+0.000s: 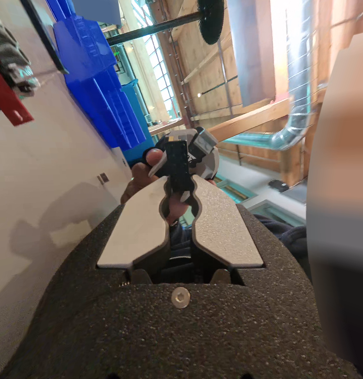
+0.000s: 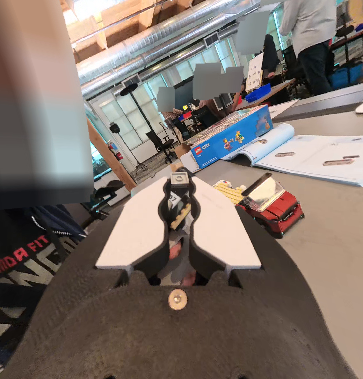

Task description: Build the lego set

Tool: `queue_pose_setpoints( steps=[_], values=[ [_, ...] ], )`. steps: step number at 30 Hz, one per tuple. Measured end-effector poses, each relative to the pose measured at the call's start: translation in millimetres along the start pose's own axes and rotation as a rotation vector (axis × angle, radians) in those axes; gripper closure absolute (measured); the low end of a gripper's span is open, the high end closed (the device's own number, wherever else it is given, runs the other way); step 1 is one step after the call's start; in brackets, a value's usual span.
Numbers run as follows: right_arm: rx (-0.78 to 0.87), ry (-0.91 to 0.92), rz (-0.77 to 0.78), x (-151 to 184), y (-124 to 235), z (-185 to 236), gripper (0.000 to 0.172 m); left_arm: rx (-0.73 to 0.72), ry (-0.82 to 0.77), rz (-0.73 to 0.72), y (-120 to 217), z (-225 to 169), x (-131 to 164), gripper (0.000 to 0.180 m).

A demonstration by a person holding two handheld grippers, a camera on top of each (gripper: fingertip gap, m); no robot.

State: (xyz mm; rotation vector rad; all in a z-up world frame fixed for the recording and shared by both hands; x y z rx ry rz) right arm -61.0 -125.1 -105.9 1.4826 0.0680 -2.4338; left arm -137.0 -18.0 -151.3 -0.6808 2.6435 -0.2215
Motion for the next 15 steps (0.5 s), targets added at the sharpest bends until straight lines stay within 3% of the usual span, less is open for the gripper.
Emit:
queue_pose_setpoints(
  steps=[6, 15],
  values=[
    [0.016, 0.127, 0.034, 2.9, -5.1, 6.3, 0.155, 0.148, 0.088, -0.02, -0.9, 0.6, 3.0, 0.164],
    [-0.058, 0.134, -0.001, 6.1, 0.8, 9.7, 0.155, 0.312, 0.118, -0.014, -8.4, -2.0, 6.1, 0.164]
  ],
)
Point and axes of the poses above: each gripper's, where its closed fingertips meet, y back along the fingers, x out of its underside, z = x × y across the jaws, the point moved 8 cm from there along y, back along the fingers, and after that the axes turned 15 degrees about z, right-handed, at the moved point
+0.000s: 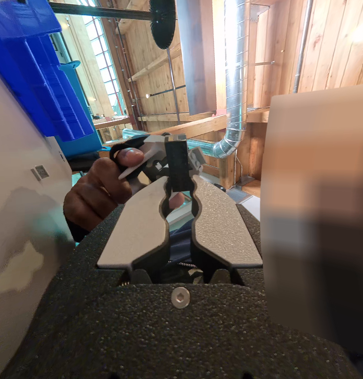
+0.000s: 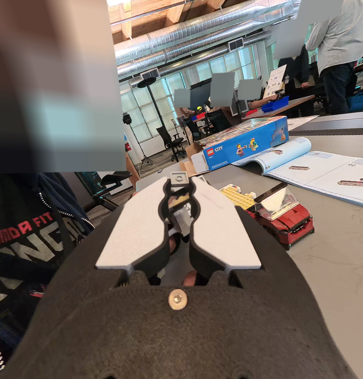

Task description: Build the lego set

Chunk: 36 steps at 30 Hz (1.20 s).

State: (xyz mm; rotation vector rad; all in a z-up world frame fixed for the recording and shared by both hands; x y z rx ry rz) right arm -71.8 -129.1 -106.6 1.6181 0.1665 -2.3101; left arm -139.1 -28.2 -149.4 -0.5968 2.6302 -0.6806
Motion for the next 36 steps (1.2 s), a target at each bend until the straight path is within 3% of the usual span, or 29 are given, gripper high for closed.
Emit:
queue_pose_setpoints(
  steps=[10, 23, 36],
  values=[
    [-0.001, 0.005, 0.005, 2, 2, 2, 0.155, 0.046, -0.023, 0.002, -1, -1, 0, 0.164],
    [0.069, 0.075, 0.174, -9, 2, 8, 0.154, 0.06, -0.042, 0.014, -1, -4, 1, 0.164],
    [0.055, 0.144, 0.24, -15, 3, 10, 0.155, 0.071, -0.041, 0.026, -2, -5, 2, 0.164]
  ],
)
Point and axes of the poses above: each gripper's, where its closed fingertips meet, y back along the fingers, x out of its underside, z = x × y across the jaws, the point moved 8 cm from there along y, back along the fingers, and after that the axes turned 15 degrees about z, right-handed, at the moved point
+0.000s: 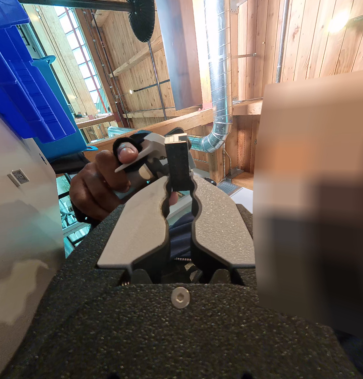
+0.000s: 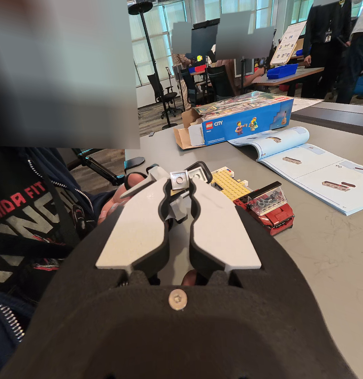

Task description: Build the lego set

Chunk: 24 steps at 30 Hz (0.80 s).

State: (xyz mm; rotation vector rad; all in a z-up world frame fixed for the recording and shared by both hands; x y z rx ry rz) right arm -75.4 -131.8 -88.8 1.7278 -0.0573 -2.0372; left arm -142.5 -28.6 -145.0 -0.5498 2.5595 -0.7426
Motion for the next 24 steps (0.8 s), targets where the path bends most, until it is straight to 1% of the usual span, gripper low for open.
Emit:
queue_pose_setpoints(
  steps=[7, 11, 14, 18, 21, 24],
  values=[
    [-0.007, -0.021, 0.107, -8, 1, -1, 0.152, 0.012, 0.001, 0.001, 0, -1, 0, 0.164],
    [0.005, -0.023, 0.138, -12, 0, 0, 0.149, 0.022, -0.002, -0.001, 0, -2, 0, 0.164],
    [0.006, -0.066, 0.154, -12, 2, -1, 0.147, 0.003, -0.019, -0.013, 1, -2, 0, 0.164],
    [0.012, -0.182, 0.188, -19, 5, 2, 0.145, -0.088, -0.105, -0.055, 7, -4, -4, 0.164],
    [0.043, -0.297, 0.232, -30, 3, 1, 0.14, -0.191, -0.229, -0.08, 9, -8, -6, 0.164],
    [0.056, -0.345, 0.303, -38, -5, 0, 0.134, -0.239, -0.333, -0.095, 8, -14, -6, 0.164]
  ],
)
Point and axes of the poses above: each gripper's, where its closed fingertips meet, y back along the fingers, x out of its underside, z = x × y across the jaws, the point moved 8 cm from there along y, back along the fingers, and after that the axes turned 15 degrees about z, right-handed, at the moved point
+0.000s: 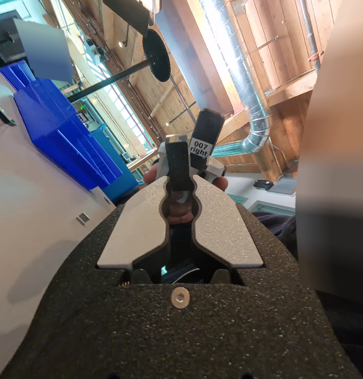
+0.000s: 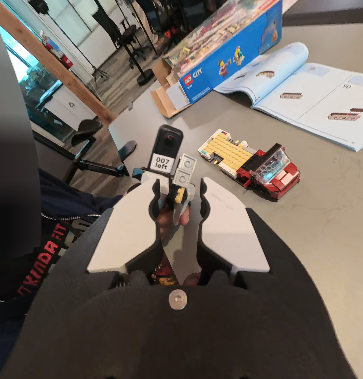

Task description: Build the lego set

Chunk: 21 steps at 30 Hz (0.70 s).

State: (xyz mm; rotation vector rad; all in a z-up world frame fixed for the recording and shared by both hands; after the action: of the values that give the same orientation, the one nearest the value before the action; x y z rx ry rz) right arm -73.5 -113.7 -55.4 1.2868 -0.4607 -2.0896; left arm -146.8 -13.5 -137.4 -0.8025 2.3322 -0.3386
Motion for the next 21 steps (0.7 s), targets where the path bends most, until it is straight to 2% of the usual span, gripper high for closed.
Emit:
queue_pose_setpoints(
  steps=[5, 9, 17, 21],
  values=[
    [-0.014, 0.003, 0.104, -6, -11, 1, 0.131, -0.053, -0.086, 0.024, -1, -6, 1, 0.164],
    [-0.053, -0.008, 0.119, -7, -14, -3, 0.135, -0.062, -0.105, 0.042, -1, -7, 2, 0.164],
    [-0.138, 0.02, 0.126, -2, -12, 0, 0.153, -0.114, -0.19, 0.117, -5, -11, 4, 0.164],
    [-0.165, 0.039, 0.107, 1, -11, 1, 0.154, -0.137, -0.235, 0.146, -6, -14, 5, 0.164]
  ],
)
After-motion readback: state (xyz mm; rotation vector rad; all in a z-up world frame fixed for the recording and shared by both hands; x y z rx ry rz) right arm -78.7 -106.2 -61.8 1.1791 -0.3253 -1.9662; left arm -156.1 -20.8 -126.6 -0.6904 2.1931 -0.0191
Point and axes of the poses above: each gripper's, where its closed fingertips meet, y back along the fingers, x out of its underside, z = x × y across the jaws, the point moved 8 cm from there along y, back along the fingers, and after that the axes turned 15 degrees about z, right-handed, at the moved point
